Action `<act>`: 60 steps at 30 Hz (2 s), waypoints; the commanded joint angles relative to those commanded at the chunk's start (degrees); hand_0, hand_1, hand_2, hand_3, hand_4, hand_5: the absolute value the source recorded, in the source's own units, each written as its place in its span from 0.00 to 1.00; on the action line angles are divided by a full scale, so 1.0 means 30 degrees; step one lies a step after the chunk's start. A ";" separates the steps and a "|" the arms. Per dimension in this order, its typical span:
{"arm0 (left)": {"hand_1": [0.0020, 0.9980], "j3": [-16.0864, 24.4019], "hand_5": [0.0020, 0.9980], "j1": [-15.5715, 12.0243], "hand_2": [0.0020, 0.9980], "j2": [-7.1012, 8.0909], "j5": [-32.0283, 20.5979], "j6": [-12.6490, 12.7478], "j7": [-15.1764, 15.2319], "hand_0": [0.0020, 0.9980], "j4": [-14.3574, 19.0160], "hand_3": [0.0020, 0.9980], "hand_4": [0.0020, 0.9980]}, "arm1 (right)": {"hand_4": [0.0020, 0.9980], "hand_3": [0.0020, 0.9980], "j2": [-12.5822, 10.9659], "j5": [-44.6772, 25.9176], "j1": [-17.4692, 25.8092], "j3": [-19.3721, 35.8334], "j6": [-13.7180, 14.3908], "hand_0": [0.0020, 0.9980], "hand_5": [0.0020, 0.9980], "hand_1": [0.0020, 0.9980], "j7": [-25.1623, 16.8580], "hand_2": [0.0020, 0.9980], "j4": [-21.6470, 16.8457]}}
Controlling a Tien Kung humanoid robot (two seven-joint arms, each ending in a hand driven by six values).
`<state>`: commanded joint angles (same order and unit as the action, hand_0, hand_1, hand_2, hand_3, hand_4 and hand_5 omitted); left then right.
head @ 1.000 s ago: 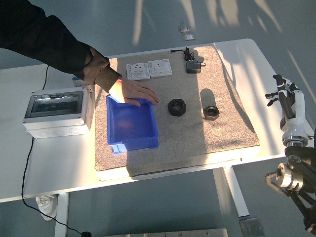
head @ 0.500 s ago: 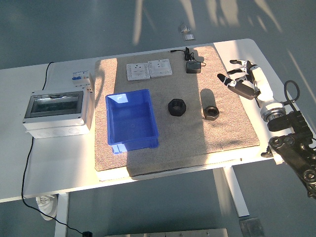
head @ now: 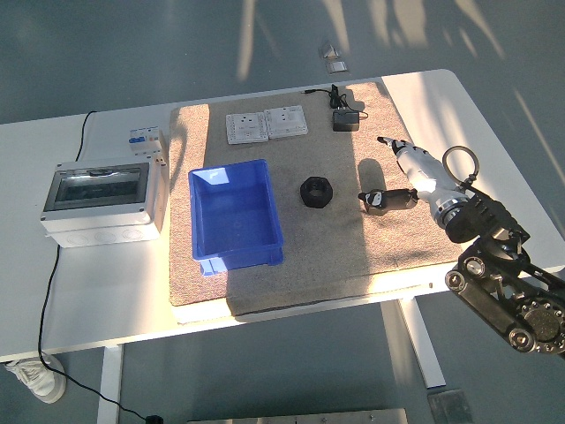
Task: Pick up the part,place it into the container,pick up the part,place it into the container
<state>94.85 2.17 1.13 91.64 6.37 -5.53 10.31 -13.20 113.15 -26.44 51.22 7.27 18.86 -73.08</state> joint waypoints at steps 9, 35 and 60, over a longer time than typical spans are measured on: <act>0.66 0.0041 0.80 0.0057 0.65 0.0042 0.0082 -0.0022 0.0024 0.68 0.0000 0.75 0.76 | 0.87 0.90 0.0483 0.0066 -0.0882 -0.1536 -0.0036 1.00 0.25 0.94 -0.0261 0.90 0.2688; 0.66 0.0096 0.80 0.0133 0.64 0.0140 0.0308 -0.0057 0.0003 0.68 0.0000 0.75 0.76 | 0.30 0.64 0.1198 0.0298 -0.1504 -0.3018 0.1871 0.72 0.00 0.30 -0.1800 0.48 0.5925; 0.66 0.0114 0.81 0.0394 0.64 0.0335 0.0184 0.0032 0.0062 0.68 0.0000 0.76 0.76 | 0.23 0.65 0.2901 -0.6361 -0.6355 -0.8620 0.2932 0.69 0.00 0.31 -0.8049 0.49 0.3827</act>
<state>95.20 3.36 2.13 92.20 6.47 -5.34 10.31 -4.50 94.07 -45.50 25.36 16.06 -5.28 -61.60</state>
